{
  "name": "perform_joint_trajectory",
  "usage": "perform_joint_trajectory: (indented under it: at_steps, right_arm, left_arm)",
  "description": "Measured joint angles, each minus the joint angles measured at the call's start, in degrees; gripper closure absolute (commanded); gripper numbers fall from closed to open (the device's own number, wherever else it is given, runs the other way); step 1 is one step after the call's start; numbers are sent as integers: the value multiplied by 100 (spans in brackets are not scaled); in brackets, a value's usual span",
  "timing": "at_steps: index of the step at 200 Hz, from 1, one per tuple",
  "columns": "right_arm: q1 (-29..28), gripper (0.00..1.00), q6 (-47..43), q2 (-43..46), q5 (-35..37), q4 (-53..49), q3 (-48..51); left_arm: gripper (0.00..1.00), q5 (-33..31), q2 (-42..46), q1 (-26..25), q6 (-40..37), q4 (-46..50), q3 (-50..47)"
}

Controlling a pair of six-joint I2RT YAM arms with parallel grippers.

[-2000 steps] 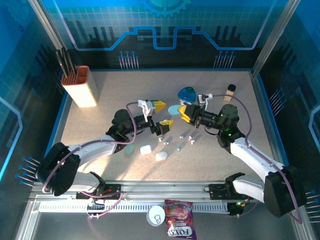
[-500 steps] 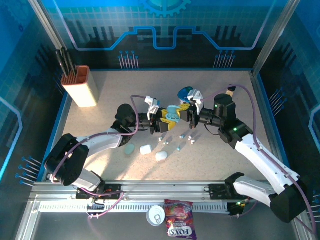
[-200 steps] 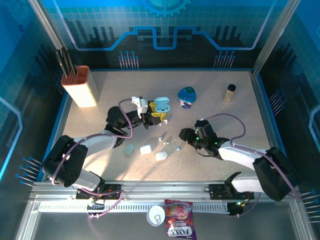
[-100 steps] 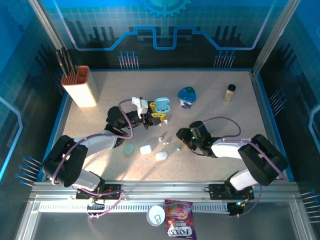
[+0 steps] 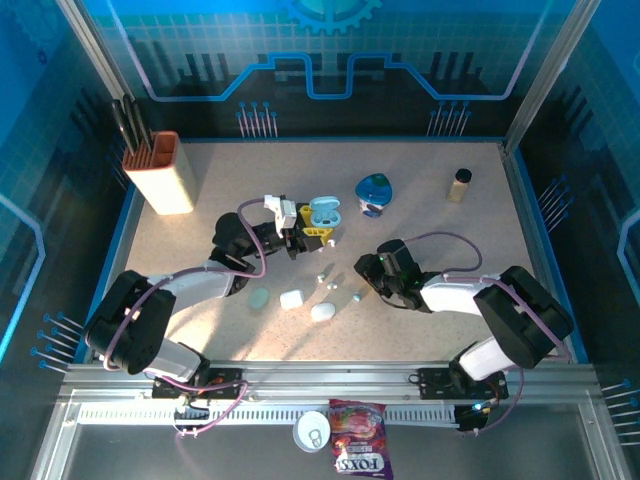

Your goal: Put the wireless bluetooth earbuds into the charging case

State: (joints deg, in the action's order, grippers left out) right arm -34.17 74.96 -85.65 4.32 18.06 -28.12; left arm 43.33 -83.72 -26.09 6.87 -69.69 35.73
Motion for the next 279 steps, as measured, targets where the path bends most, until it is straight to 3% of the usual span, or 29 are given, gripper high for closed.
perform_joint_trajectory:
  at_steps: [67,162,203,279]
  right_arm:
    - [85,56,-166,-149,-33,-46,-116]
    - [125,83,-299,-385,-70,4,-203]
    - [125,85,-343,-411,-63,-11,-256]
    - [20,84,-1132,149,474,-1705,-883]
  left_arm:
    - [62,2,0,-33,0,0,0]
    - [62,2,0,-33,7,-4,0]
    - [62,2,0,-33,7,-4,0]
    - [63,-105,-35,-57,-306,61,-2]
